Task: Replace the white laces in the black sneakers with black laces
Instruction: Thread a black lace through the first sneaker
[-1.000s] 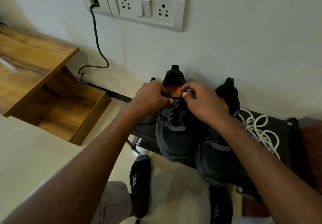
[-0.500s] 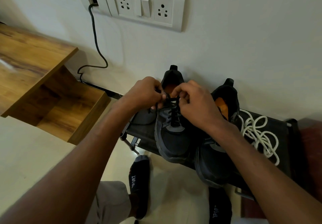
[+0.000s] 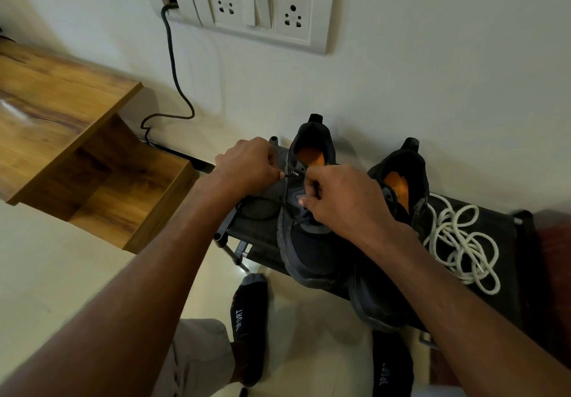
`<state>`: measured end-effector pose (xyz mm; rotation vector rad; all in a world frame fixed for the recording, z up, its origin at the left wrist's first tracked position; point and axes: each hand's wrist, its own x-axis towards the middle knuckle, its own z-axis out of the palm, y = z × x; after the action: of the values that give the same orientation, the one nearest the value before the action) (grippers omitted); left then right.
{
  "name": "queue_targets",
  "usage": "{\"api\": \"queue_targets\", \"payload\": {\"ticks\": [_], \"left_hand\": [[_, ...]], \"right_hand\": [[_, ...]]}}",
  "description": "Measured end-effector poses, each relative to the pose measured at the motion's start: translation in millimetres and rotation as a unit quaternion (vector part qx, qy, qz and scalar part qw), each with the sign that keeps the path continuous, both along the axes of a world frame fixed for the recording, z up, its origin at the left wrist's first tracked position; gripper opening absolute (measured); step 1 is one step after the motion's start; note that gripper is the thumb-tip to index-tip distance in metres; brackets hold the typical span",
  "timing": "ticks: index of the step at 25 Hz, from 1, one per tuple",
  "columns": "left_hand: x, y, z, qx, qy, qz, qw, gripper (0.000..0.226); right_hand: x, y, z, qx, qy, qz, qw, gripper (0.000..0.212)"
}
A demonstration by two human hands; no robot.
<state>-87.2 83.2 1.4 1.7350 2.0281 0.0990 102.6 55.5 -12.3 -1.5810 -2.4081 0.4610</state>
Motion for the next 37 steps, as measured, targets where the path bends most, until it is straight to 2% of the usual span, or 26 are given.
{"api": "queue_targets", "payload": {"ticks": [2, 3, 4, 5, 7, 8, 9, 11, 13, 15, 17, 18, 19, 20, 21, 22, 23, 24, 25, 27, 28, 30, 31, 33, 35, 37], "left_hand": [[3, -1, 1, -0.009, 0.014, 0.000, 1.000, 0.030], [4, -1, 2, -0.003, 0.017, 0.000, 1.000, 0.031], [5, 0, 3, 0.014, 0.005, 0.002, 1.000, 0.030], [7, 0, 5, 0.043, -0.034, 0.008, 0.998, 0.028], [15, -3, 15, 0.108, -0.197, 0.031, 0.974, 0.025], [23, -5, 22, 0.121, -0.304, 0.039, 0.944, 0.027], [31, -8, 30, 0.113, -0.402, 0.037, 0.908, 0.030], [44, -11, 40, 0.067, -0.513, 0.004, 0.856, 0.039], [49, -12, 40, 0.041, -0.517, -0.044, 0.854, 0.041], [46, -13, 35, 0.047, -0.491, -0.064, 0.867, 0.038], [35, -11, 31, 0.040, -0.452, -0.037, 0.890, 0.036], [27, -9, 28, 0.021, -0.399, -0.025, 0.916, 0.035], [17, -7, 25, -0.010, -0.309, -0.041, 0.950, 0.033], [7, -6, 21, -0.048, -0.188, -0.082, 0.977, 0.031], [-2, -5, 17, -0.090, -0.078, -0.131, 0.984, 0.028], [-8, -7, 13, -0.120, -0.009, -0.173, 0.978, 0.026], [-11, -8, 12, -0.126, 0.003, -0.189, 0.974, 0.028], [-11, -10, 15, -0.104, -0.028, -0.181, 0.977, 0.034], [-8, -12, 19, -0.053, -0.075, -0.159, 0.983, 0.039], [3, -10, 26, 0.073, -0.199, -0.086, 0.973, 0.041], [11, -8, 29, 0.088, -0.280, -0.060, 0.954, 0.042], [24, -8, 31, 0.053, -0.405, -0.071, 0.910, 0.043], [27, -8, 29, 0.037, -0.419, -0.091, 0.903, 0.043], [26, -7, 27, 0.034, -0.403, -0.098, 0.909, 0.040], [16, -5, 24, 0.029, -0.340, -0.077, 0.937, 0.036], [5, -6, 22, -0.044, -0.241, -0.102, 0.964, 0.034]], "right_hand": [[1, 2, 0, -0.052, 0.069, -0.018, 0.996, 0.023], [2, 5, 4, -0.108, 0.156, -0.038, 0.981, 0.023], [3, 8, 11, -0.178, 0.269, -0.058, 0.945, 0.021], [5, 12, 20, -0.238, 0.380, -0.074, 0.891, 0.017], [16, 18, 36, -0.294, 0.557, -0.089, 0.772, 0.013], [24, 22, 43, -0.304, 0.622, -0.090, 0.716, 0.013], [30, 24, 49, -0.305, 0.666, -0.092, 0.675, 0.012], [40, 26, 56, -0.300, 0.695, -0.102, 0.645, 0.007], [45, 26, 57, -0.322, 0.695, -0.102, 0.635, 0.006], [47, 27, 56, -0.341, 0.681, -0.097, 0.641, 0.012], [49, 31, 55, -0.335, 0.688, -0.105, 0.635, 0.015], [50, 33, 54, -0.326, 0.700, -0.115, 0.625, 0.015], [52, 36, 51, -0.313, 0.705, -0.129, 0.624, 0.016], [53, 38, 48, -0.293, 0.694, -0.146, 0.641, 0.017], [54, 39, 45, -0.264, 0.658, -0.162, 0.686, 0.018], [53, 38, 41, -0.229, 0.598, -0.174, 0.748, 0.018], [51, 36, 36, -0.200, 0.532, -0.177, 0.804, 0.017], [47, 34, 33, -0.184, 0.481, -0.170, 0.840, 0.014], [43, 32, 30, -0.186, 0.455, -0.153, 0.857, 0.010], [35, 29, 29, -0.220, 0.449, -0.114, 0.859, 0.011], [33, 29, 29, -0.236, 0.452, -0.098, 0.855, 0.015], [29, 29, 29, -0.250, 0.459, -0.089, 0.848, 0.023], [28, 28, 30, -0.247, 0.460, -0.098, 0.847, 0.025], [30, 29, 27, -0.230, 0.458, -0.126, 0.849, 0.023], [34, 31, 23, -0.207, 0.467, -0.168, 0.843, 0.015], [38, 36, 20, -0.183, 0.476, -0.212, 0.834, 0.010]]}}
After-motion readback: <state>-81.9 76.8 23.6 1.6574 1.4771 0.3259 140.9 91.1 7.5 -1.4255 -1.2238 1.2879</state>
